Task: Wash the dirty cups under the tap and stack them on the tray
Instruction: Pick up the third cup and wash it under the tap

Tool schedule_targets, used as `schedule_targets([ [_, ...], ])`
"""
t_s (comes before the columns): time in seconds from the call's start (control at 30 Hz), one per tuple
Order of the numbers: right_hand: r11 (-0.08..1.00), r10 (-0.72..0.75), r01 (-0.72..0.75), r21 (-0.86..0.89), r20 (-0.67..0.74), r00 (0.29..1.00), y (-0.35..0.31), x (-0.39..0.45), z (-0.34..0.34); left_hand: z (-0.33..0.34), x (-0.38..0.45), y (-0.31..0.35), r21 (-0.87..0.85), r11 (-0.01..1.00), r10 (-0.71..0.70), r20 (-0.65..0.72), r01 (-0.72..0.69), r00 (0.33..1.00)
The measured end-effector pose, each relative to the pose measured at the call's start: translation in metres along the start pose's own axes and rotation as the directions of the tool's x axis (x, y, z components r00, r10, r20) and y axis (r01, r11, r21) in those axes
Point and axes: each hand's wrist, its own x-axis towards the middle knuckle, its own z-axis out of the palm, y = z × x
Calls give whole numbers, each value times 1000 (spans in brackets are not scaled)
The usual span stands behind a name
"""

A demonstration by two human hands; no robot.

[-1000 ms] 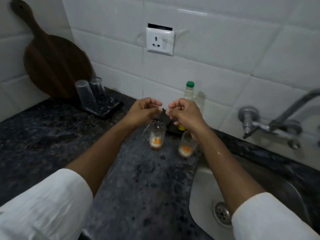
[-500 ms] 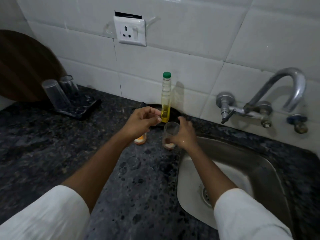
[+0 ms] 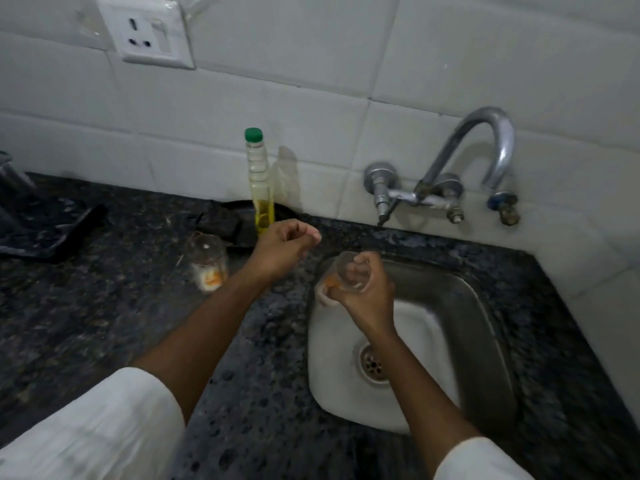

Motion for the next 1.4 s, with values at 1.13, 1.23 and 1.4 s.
schedule_targets([
  [1.13, 992, 21, -32, -124, -92, 996, 33, 53, -132, 154, 75, 35, 65, 998, 22, -410, 5, 912],
  [1.23, 992, 31, -41, -122, -83, 996, 28, 54, -132, 153, 73, 35, 33, 999, 13, -393, 0, 919],
  [1.4, 993, 54, -63, -100, -93, 994, 24, 51, -134, 162, 51, 27, -226, 974, -101, -318, 28, 942],
])
